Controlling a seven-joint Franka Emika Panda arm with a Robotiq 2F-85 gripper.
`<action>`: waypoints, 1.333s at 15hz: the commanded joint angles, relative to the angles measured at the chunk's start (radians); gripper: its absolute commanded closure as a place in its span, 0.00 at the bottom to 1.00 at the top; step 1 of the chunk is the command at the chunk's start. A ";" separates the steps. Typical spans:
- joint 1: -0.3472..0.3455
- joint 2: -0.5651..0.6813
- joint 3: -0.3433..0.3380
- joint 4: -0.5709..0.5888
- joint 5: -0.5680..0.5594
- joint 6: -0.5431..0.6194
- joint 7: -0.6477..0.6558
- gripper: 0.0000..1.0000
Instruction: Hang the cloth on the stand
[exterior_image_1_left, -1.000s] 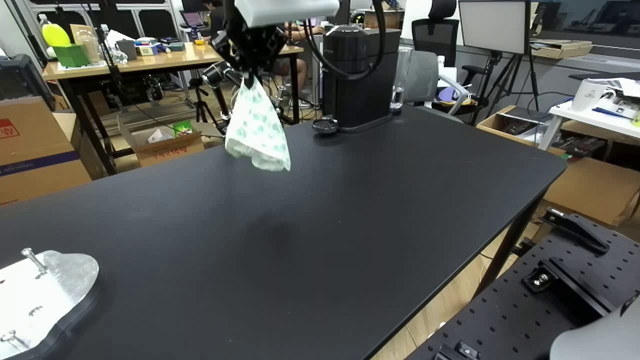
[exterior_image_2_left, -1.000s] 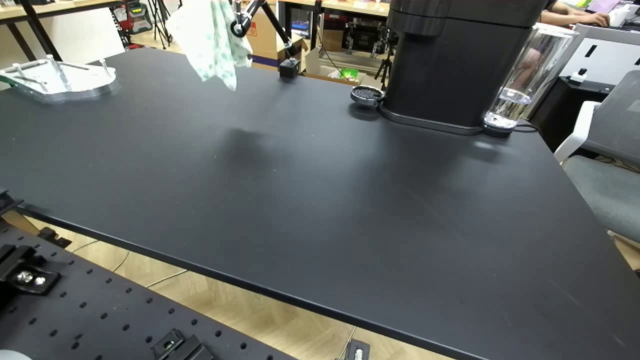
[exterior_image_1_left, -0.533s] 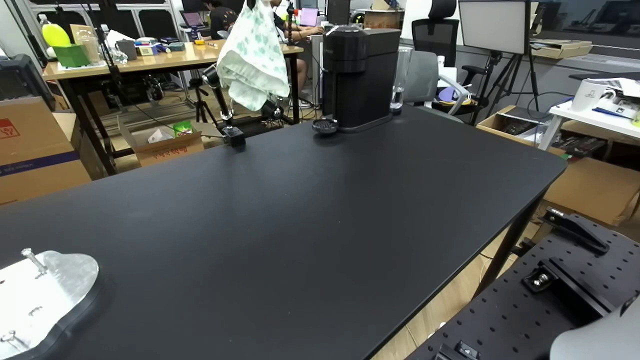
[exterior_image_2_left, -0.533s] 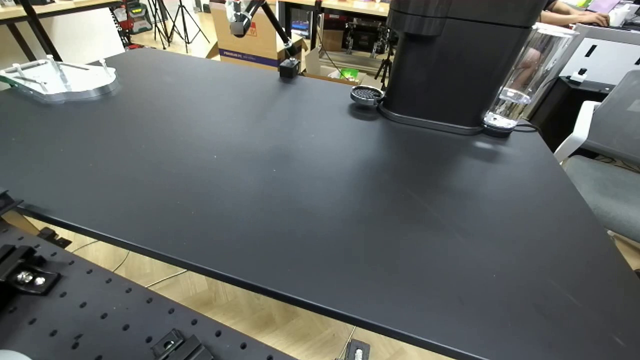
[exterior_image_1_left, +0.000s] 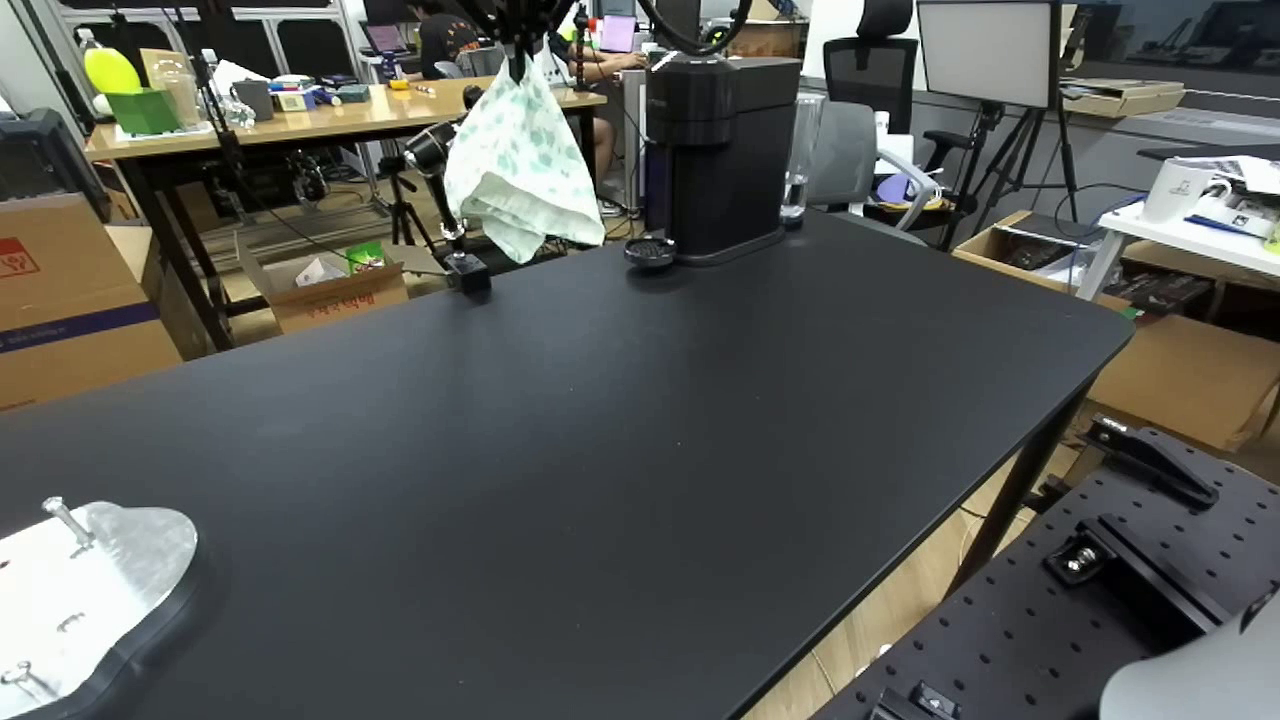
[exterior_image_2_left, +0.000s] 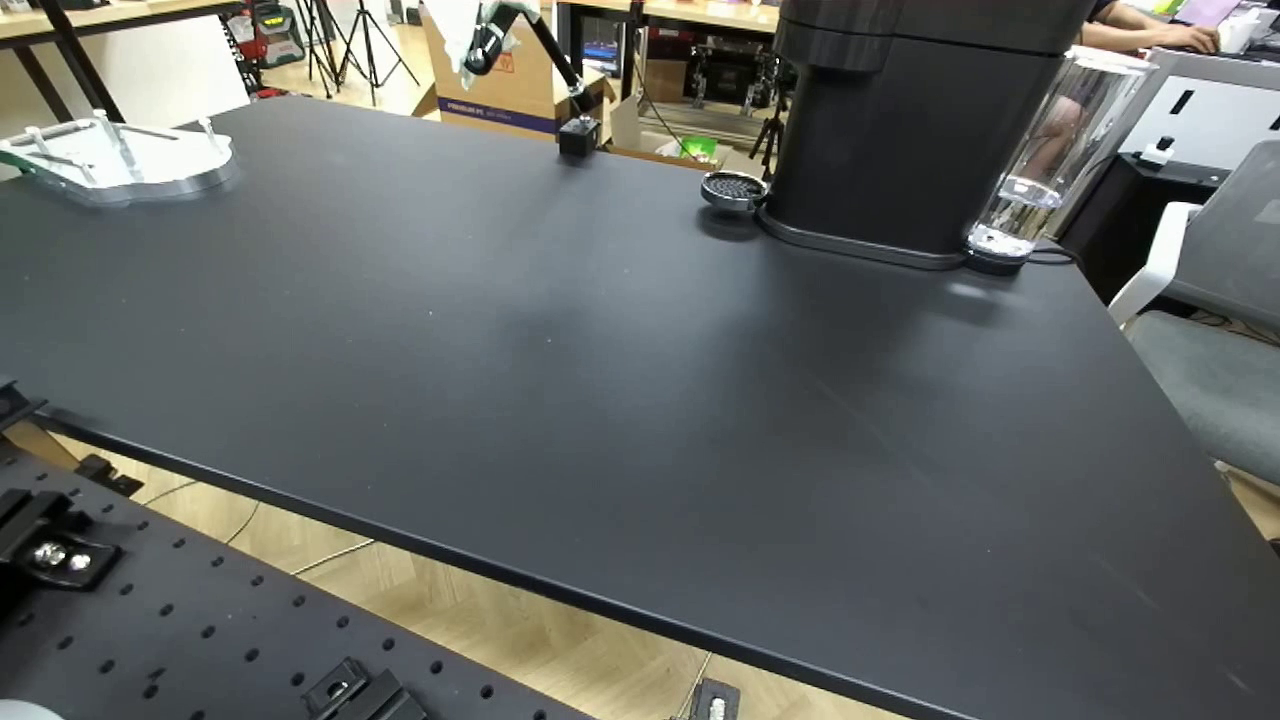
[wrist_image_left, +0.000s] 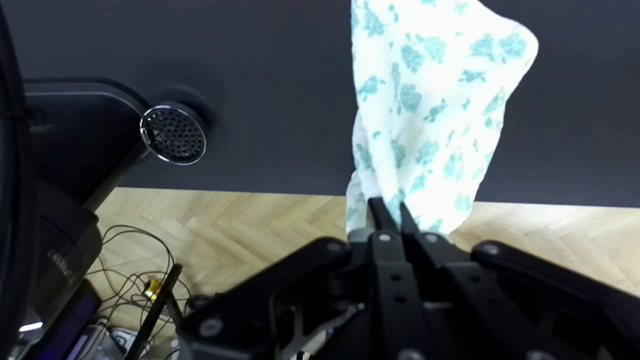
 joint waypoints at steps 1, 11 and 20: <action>0.007 -0.007 -0.003 -0.039 0.066 -0.021 -0.019 0.99; -0.015 -0.077 -0.036 -0.198 0.073 -0.003 0.012 0.99; -0.068 -0.165 -0.066 -0.357 0.070 0.034 0.034 0.99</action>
